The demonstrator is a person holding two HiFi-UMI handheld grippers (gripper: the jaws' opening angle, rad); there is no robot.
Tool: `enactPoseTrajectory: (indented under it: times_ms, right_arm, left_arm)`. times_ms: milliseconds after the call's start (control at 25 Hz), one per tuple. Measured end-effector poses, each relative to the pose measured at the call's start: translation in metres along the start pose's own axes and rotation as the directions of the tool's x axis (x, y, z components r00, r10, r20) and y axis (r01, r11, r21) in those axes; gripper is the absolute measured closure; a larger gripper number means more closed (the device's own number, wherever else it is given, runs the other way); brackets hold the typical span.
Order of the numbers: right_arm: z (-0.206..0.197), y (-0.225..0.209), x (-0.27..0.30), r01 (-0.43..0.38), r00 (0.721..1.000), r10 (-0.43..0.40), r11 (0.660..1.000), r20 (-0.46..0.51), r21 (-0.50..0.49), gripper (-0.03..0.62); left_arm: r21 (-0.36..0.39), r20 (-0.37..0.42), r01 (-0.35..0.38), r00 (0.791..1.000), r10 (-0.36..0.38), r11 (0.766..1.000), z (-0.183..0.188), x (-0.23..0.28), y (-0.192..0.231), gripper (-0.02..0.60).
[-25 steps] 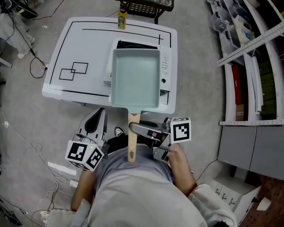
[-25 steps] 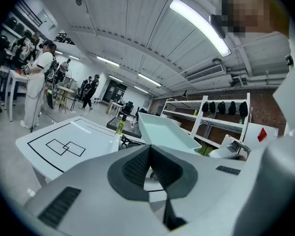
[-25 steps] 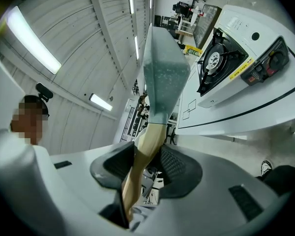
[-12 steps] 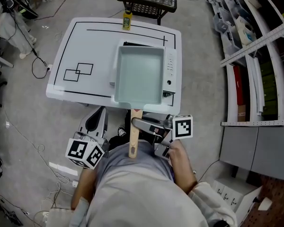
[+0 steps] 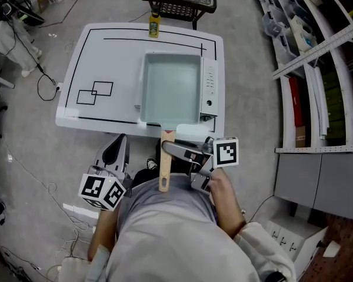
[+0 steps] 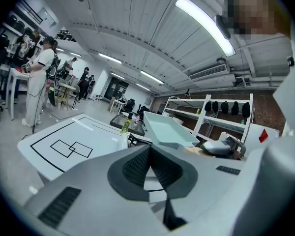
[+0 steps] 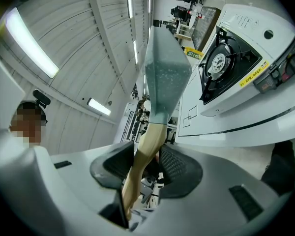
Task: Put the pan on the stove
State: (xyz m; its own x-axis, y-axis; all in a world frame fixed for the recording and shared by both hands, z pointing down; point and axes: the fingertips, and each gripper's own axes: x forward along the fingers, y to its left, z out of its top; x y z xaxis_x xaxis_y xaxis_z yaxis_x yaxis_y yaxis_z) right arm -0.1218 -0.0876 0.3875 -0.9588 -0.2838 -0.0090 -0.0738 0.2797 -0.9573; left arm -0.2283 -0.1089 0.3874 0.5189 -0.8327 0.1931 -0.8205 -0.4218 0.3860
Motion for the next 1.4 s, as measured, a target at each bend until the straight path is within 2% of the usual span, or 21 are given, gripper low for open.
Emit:
enactPoseTrajectory:
  times_ms: [1400]
  right_arm:
    - [0.057,-0.049,0.002,-0.024,1.000,0.024,0.998,0.002,0.066,0.425]
  left_arm:
    - [-0.018,-0.075,-0.061,0.995,0.060,0.998,-0.006,0.046,0.023,0.583]
